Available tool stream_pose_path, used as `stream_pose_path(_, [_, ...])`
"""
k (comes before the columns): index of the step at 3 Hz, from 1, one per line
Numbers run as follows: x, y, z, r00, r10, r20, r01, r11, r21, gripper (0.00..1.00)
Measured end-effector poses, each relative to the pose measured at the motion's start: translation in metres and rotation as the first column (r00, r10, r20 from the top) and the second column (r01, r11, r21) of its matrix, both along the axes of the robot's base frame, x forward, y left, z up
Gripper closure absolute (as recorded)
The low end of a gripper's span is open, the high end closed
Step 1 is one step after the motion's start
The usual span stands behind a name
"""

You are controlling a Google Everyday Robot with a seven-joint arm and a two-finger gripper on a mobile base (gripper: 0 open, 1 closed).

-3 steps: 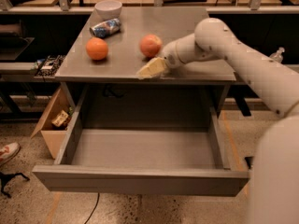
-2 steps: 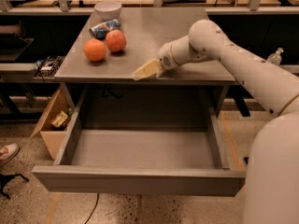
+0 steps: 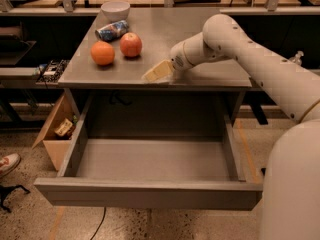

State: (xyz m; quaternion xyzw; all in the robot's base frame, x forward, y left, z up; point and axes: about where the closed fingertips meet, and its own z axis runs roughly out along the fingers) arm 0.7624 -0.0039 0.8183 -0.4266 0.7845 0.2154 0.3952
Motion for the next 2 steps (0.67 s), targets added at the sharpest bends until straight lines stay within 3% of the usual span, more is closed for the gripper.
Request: stream_pose_path(2, [-0.017,-0.02,0.048,0.9922,-0.066,0.106,0.067,0.998,-0.009,0.0])
